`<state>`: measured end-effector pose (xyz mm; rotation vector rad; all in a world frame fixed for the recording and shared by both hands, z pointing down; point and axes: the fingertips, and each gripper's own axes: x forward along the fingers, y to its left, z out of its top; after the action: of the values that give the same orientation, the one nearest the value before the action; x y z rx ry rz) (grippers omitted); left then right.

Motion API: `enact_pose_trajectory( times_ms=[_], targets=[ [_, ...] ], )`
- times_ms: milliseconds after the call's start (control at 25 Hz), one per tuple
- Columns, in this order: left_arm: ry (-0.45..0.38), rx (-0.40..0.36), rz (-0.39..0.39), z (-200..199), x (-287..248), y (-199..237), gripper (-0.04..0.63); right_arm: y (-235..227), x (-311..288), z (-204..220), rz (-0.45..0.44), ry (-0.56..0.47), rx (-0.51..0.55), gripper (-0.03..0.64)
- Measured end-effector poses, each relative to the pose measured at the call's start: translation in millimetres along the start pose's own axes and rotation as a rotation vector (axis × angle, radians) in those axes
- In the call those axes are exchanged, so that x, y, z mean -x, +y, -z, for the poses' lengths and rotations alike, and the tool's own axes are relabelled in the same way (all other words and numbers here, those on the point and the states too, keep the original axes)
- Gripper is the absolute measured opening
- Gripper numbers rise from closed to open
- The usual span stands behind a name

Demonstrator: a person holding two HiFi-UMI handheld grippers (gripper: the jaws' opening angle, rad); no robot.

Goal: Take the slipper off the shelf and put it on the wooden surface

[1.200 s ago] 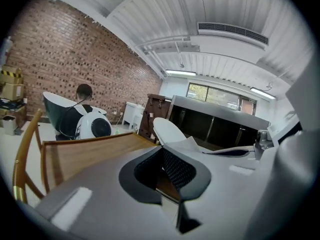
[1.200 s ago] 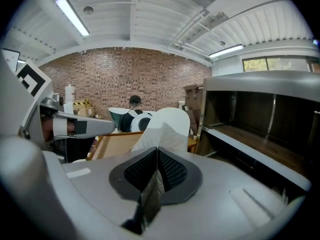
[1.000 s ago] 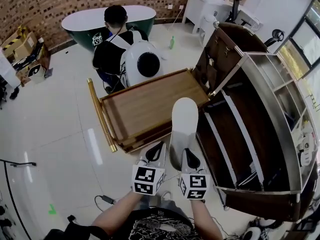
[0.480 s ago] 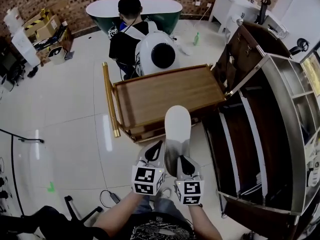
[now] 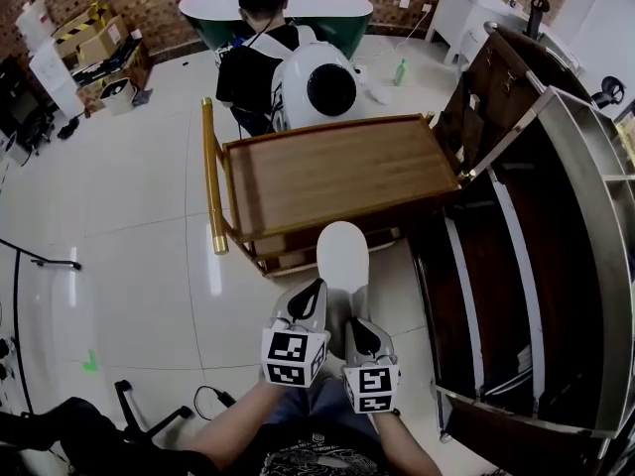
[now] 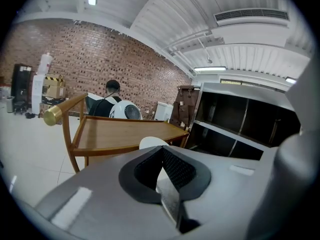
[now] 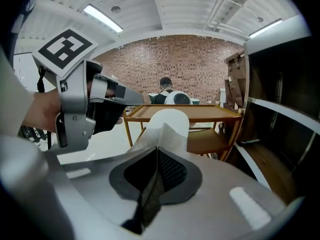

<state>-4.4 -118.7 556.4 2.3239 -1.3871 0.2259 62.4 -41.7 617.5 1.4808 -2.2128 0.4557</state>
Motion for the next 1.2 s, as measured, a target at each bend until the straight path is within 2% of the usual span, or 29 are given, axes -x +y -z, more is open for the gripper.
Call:
enact_pose_trajectory(
  times_ms=[240, 520, 840, 1200],
  targets=[
    [0.021, -0.010, -0.036, 48.9, -8.1, 29.6, 0.006, 12.7, -35.2, 43.4, -0.035, 0.018, 0.022, 0.011],
    [0.016, -0.016, -0.078, 84.0, -24.9, 65.1, 0.006, 18.3, -90.3, 90.4, -0.081, 0.063, 0.024, 0.011],
    [0.004, -0.051, -0.081, 109.6, -67.7, 92.6, 0.006, 2.6, -184.0, 98.0, -0.101, 0.061, 0.034, 0.011],
    [-0.021, -0.024, -0.122, 127.8, -93.6, 128.3, 0.006, -10.6, -255.8, 85.7, -0.104, 0.028, 0.067, 0.011]
  ],
)
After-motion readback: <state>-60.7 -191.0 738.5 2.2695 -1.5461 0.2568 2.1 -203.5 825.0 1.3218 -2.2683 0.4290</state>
